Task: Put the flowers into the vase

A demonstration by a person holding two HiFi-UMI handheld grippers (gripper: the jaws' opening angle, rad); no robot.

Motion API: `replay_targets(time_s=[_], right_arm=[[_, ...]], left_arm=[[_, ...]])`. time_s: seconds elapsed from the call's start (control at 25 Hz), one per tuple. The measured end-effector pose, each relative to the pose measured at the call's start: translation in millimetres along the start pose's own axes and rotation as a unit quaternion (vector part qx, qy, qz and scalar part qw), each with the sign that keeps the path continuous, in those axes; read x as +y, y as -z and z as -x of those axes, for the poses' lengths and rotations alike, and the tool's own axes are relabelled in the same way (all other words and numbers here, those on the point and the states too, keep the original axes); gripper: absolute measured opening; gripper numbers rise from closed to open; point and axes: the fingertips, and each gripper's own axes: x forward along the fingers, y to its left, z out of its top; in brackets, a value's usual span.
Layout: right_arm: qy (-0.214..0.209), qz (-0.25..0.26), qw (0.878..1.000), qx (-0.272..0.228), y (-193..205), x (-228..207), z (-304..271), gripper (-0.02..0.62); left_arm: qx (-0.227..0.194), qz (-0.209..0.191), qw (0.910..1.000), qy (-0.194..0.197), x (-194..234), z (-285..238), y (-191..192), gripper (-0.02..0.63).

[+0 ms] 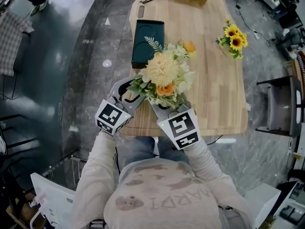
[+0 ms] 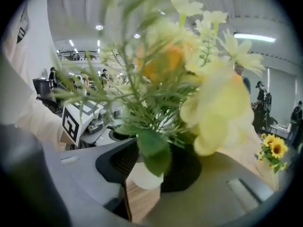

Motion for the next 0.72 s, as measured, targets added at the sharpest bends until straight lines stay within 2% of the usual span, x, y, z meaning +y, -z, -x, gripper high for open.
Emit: replay_targets(time_s=[0.12,0.2,0.44,0.72], right_arm=[[0.004,0.051,0.998,0.034,9,7,5,0.155],[-0.004,0.067,0.997,0.039,11,12,7,0.155],[-0.048,0.002,0.999,0.016,16,21,12,0.141],[-0.058,-0.035,0.998,0.005,21,23,21,0.123]], left_arm=[[-0.001,0.001,1.0000,-0.003,-1,-1,0,0.212],[-0.002,0.001,1.0000,-0.005,-1,-1,0,0.212],[-0.005,0.008,1.0000,-0.002,-1,3,-1,0.212],[-0.017,0.036,0.9991,0.012,-10,24,-1,0.212]])
